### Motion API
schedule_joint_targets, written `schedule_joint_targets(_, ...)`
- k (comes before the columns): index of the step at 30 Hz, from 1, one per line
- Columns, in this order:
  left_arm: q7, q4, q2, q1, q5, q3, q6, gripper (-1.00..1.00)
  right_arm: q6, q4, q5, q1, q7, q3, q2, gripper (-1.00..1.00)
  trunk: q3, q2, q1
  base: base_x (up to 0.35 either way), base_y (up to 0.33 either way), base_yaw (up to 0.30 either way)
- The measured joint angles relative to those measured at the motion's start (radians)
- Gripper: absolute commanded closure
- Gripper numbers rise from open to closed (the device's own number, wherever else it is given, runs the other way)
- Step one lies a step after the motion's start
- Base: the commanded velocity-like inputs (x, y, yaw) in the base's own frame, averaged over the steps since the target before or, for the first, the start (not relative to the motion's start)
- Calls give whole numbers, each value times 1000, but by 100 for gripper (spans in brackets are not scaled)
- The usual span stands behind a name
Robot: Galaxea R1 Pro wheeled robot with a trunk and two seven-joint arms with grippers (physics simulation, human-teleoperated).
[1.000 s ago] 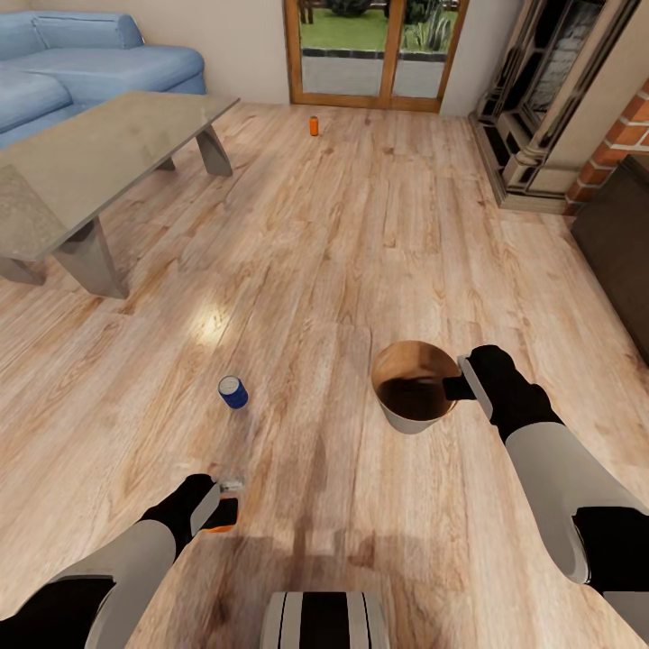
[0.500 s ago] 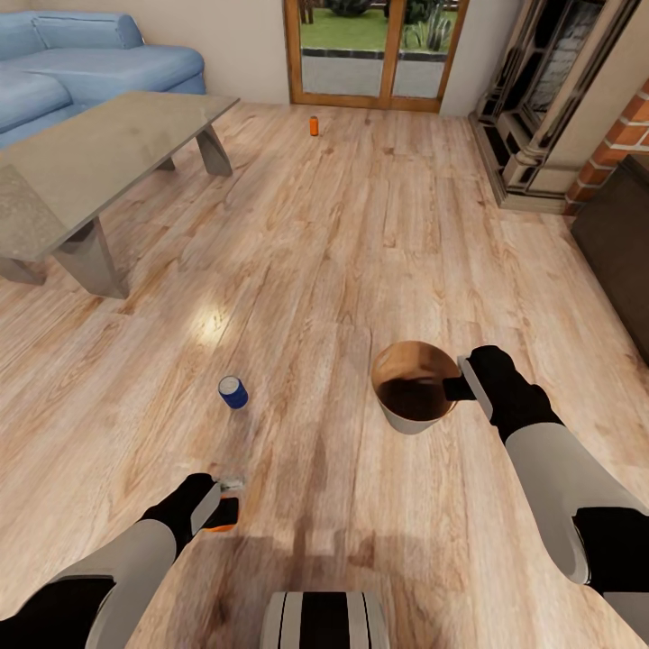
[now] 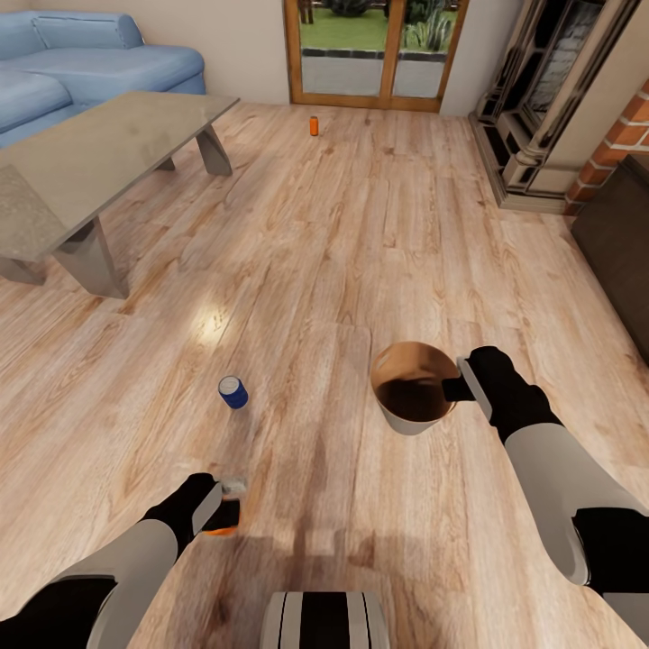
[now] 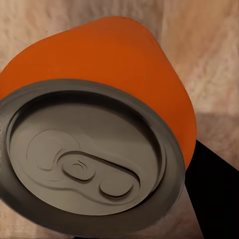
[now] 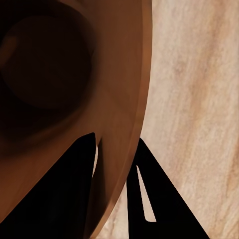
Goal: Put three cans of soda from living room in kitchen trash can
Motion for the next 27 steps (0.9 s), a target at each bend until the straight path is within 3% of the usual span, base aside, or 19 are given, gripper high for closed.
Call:
schedule_joint_targets(14, 3, -25, -2, -1, 0, -1, 61, 100, 0, 0, 2, 1, 0, 0, 0, 100, 0, 0, 0, 0, 0, 0)
schedule_joint_targets(27, 5, -255, -2, -1, -1, 1, 194, 100, 0, 0, 0, 2, 0, 0, 0, 100, 50, 3, -6, 0, 0, 0)
